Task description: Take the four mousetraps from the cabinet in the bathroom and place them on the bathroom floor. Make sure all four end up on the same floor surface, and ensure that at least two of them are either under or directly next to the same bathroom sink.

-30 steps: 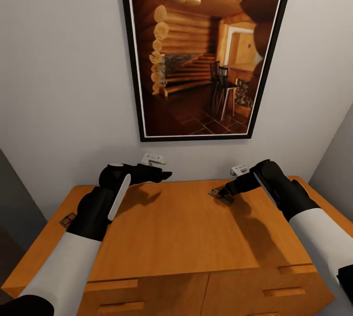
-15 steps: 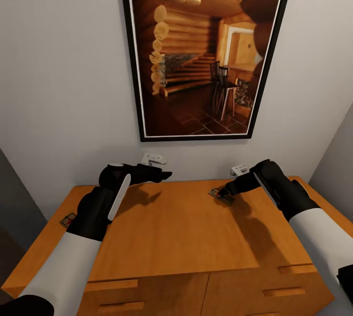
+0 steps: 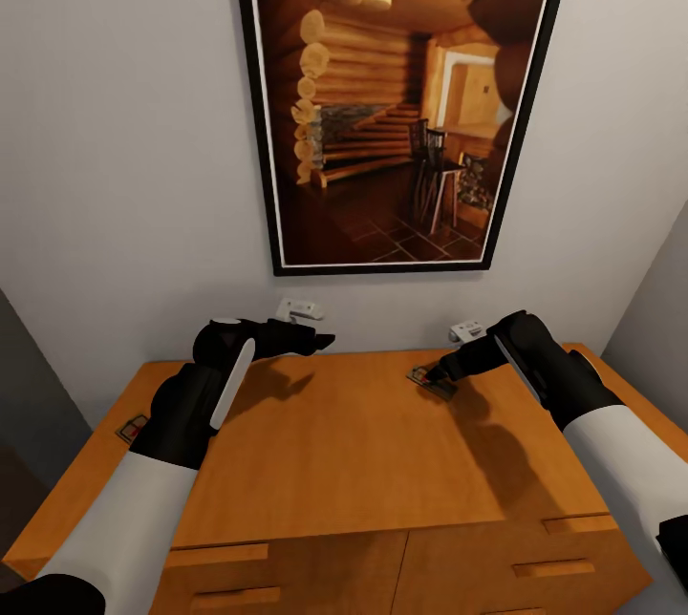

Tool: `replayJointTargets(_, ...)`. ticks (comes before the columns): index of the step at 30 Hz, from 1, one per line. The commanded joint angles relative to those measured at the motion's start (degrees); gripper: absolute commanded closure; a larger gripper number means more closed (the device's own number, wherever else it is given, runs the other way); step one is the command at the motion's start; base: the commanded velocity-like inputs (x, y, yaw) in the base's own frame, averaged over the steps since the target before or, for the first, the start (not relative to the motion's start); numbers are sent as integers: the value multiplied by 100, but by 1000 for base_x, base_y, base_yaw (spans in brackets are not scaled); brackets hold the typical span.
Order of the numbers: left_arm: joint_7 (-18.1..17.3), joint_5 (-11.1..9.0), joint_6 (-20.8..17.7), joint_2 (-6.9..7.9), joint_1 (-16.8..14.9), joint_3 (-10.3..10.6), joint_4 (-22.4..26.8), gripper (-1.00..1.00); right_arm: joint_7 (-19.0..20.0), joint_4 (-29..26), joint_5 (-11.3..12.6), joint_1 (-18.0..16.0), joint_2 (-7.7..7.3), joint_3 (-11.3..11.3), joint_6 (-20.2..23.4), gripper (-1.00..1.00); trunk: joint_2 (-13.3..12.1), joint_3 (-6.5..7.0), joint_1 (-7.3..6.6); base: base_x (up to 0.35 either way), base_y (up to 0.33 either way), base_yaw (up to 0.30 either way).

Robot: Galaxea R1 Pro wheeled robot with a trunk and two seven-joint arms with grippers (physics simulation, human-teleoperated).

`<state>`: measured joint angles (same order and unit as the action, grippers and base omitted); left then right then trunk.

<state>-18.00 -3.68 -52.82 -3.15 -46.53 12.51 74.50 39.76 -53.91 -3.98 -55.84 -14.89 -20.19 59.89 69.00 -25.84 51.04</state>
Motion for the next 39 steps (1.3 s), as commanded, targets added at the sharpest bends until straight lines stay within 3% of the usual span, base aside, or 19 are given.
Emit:
replayJointTargets(1, 13, -36, -36, -1, -5, -2, 3, -100, 40, 1, -42, -6, -5, -13, 11, -100, 4, -7, 0, 0, 0, 0)
replayJointTargets(39, 8, -52, -35, -1, -5, -2, -6, -100, 38, 205, -41, -6, 10, -29, 11, -100, 4, -7, 0, 0, 0, 0)
